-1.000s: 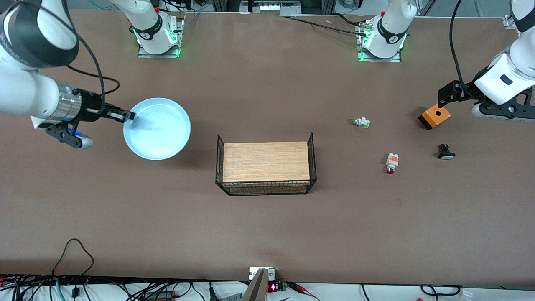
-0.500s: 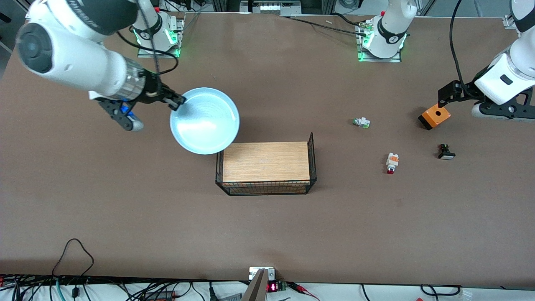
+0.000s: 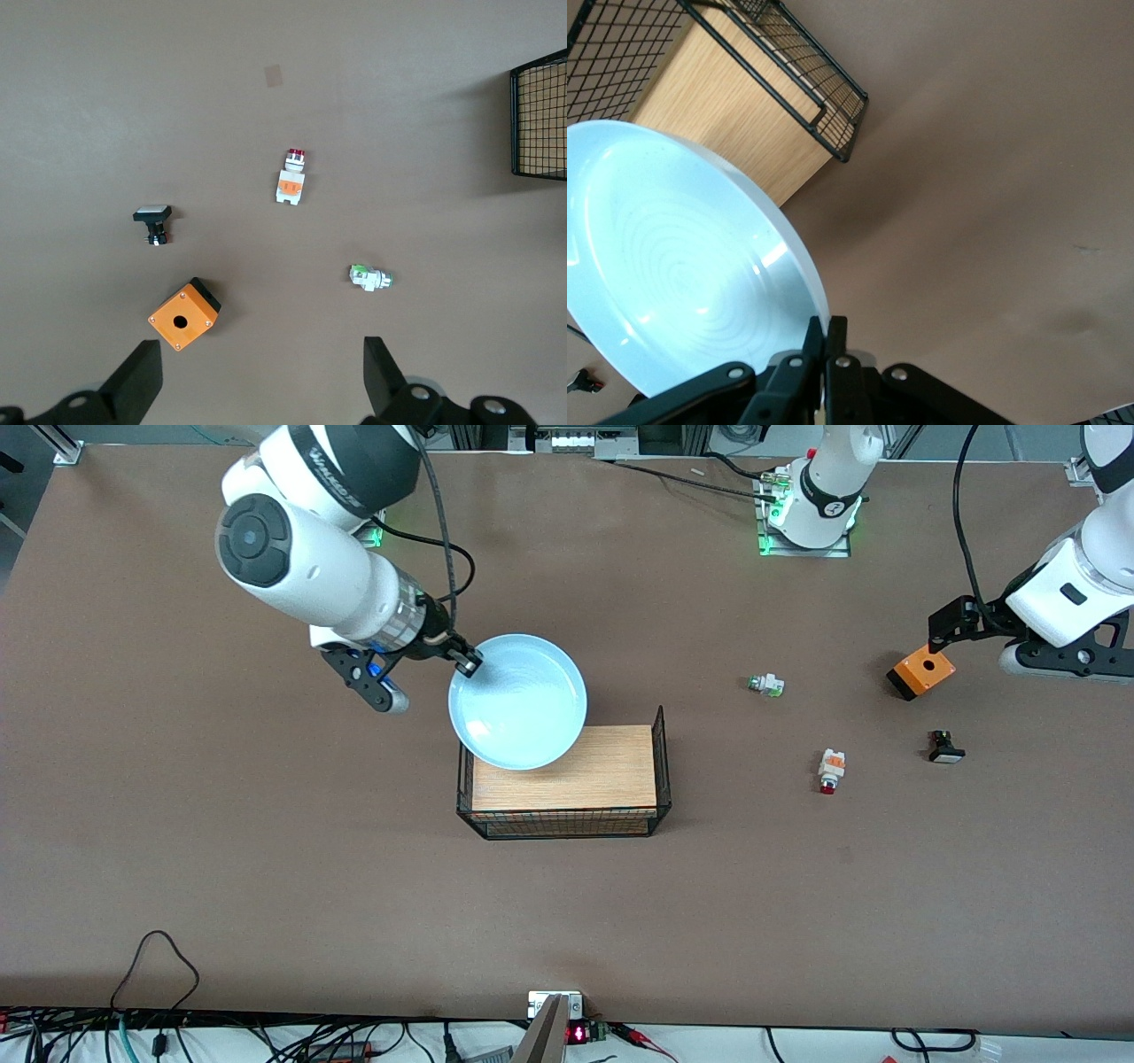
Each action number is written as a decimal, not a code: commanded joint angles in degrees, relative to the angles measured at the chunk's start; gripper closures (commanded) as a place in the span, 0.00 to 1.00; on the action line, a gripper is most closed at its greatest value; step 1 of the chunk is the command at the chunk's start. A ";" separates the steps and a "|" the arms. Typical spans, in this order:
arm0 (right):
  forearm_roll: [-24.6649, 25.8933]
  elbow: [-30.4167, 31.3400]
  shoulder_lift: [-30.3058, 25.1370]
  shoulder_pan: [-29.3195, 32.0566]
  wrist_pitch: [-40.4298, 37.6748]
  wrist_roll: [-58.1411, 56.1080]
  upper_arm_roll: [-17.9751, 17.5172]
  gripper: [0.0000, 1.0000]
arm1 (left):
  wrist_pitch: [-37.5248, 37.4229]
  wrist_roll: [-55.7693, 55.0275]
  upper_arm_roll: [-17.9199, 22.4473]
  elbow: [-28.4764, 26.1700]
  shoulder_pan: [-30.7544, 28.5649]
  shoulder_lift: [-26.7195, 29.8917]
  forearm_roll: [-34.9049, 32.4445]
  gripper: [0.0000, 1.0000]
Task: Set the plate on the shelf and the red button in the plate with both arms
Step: 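Lift the plate with the right gripper and carry it over the basket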
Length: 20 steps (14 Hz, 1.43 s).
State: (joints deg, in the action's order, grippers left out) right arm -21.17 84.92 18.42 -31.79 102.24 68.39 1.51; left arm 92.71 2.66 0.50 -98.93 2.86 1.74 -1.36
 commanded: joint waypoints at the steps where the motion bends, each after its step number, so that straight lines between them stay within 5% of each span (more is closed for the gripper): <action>1: -0.88 -2.04 2.57 -1.34 1.38 1.74 0.69 1.00 | -1.22 -0.03 -0.24 1.64 -0.05 -0.69 -1.19 0.00; 14: -1.41 -1.77 12.60 -3.01 12.80 0.60 0.77 1.00 | -1.22 -0.46 -0.15 1.72 -0.05 -0.77 -1.19 0.00; 15: -2.02 -1.86 12.95 -3.10 12.98 1.21 0.77 0.87 | -1.22 -0.55 -0.15 1.72 -0.05 -0.77 -1.19 0.00; 16: -2.46 -1.86 13.04 -2.76 12.90 1.13 0.77 0.37 | -1.13 -0.64 -0.06 1.72 -0.05 -0.86 -1.19 0.00; 17: -2.12 -1.86 12.78 -3.10 12.90 1.22 0.86 0.00 | -1.13 -0.55 0.02 1.64 -0.05 -0.86 -1.19 0.00; 20: -1.86 -1.95 9.72 -2.84 12.20 1.48 0.95 0.00 | -1.22 -0.55 -0.24 1.20 -0.05 -1.56 -1.28 0.00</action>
State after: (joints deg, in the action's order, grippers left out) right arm -22.30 83.93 30.33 -34.12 115.39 69.11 1.60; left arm 92.65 2.66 0.57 -98.93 2.86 1.58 -1.36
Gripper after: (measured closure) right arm 0.507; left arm 0.000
